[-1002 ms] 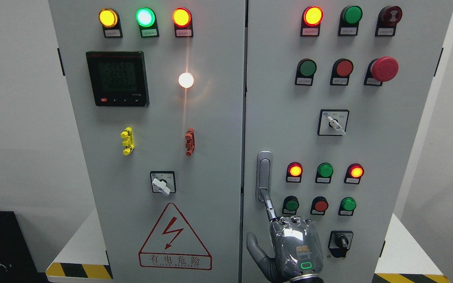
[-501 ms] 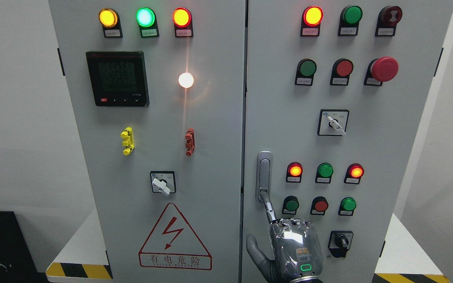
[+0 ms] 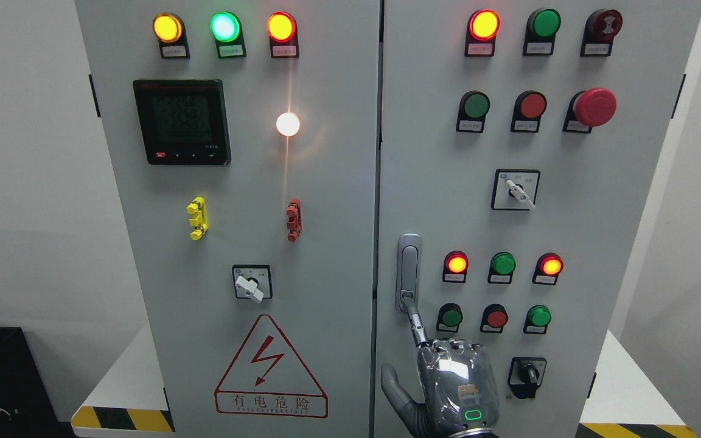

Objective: Release door handle

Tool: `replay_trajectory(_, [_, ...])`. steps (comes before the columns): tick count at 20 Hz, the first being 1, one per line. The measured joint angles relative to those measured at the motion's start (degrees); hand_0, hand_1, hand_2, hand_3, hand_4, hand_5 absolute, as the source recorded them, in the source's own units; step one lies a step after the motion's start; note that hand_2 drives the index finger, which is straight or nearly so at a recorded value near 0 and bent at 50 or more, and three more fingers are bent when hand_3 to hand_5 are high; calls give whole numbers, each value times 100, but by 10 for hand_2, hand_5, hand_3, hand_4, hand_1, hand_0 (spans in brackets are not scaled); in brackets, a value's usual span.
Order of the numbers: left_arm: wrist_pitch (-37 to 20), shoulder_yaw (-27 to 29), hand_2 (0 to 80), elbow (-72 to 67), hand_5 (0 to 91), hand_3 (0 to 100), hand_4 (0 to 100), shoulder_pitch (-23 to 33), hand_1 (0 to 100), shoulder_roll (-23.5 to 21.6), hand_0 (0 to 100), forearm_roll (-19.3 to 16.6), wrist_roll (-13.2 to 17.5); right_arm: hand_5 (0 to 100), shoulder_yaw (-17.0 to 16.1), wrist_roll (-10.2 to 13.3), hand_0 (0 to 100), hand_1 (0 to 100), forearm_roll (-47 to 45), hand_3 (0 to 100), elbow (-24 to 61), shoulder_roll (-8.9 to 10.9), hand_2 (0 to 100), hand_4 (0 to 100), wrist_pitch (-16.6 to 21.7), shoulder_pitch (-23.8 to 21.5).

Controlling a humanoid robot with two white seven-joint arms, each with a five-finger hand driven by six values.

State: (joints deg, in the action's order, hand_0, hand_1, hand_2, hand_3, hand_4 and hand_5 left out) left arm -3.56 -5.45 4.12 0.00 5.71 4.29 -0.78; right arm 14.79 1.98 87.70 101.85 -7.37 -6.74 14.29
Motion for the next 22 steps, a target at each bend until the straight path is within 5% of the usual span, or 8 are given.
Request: replay_trajectory(22, [0, 0, 0, 1, 0, 0, 0, 0, 556, 0, 120, 1, 0, 1000, -2, 0, 491, 266, 2, 1000, -8, -2, 78, 985, 0, -9])
